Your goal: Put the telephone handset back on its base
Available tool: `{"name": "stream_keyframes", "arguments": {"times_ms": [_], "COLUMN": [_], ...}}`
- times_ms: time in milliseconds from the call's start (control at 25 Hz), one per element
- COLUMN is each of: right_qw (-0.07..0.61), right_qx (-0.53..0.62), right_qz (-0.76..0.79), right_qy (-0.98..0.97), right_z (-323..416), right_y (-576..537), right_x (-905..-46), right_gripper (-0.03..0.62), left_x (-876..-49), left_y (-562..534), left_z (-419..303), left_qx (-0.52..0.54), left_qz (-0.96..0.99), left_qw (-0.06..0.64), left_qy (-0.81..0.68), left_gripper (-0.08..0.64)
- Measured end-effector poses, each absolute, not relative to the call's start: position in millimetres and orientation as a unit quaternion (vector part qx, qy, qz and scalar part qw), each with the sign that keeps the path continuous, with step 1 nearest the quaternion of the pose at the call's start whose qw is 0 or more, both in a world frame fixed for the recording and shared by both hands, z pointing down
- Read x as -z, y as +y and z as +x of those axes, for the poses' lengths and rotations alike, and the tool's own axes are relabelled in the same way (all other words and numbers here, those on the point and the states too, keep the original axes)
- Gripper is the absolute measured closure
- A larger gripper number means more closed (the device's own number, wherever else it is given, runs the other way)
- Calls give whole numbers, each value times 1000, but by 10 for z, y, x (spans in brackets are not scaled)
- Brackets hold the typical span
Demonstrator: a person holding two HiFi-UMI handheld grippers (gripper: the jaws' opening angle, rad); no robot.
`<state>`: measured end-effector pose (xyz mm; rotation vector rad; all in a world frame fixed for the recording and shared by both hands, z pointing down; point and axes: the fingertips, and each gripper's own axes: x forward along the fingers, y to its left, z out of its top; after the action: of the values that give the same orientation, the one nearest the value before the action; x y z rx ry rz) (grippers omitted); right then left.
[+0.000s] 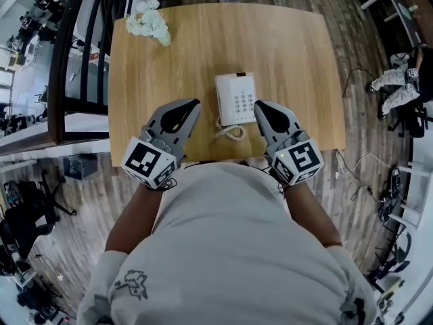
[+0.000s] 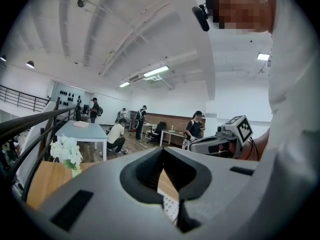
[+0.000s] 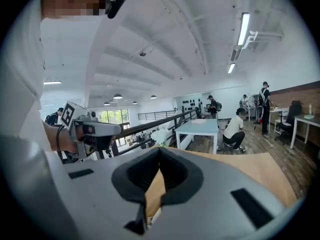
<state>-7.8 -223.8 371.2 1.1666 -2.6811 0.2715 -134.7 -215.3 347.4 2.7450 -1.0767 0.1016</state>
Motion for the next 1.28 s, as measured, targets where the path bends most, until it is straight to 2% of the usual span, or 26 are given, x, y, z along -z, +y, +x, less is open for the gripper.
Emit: {"name": "stream_keyframes", "arguments": {"times_ms": [680, 920, 1280], "right_qw": [59, 53, 64], "right_qx": [-58, -59, -42], "right_qz": [325, 300, 301], "right_qy": [-942, -951, -951], "right_z": [1078, 1158, 1057], "right_y": [-1428, -1111, -624], "right_x": [-3427, -3401, -3298], "right_gripper": [588, 586, 586], "left_x": [-3232, -3198, -3079], "left_y": [-1231, -745, -230], "left_z": [-389, -213, -337], "left_qx": [-48, -61, -52], "left_qz": [890, 884, 889], "left_qw": [65, 67, 57], "left_qy": [-450, -459, -451], "left_gripper": [554, 555, 554]}}
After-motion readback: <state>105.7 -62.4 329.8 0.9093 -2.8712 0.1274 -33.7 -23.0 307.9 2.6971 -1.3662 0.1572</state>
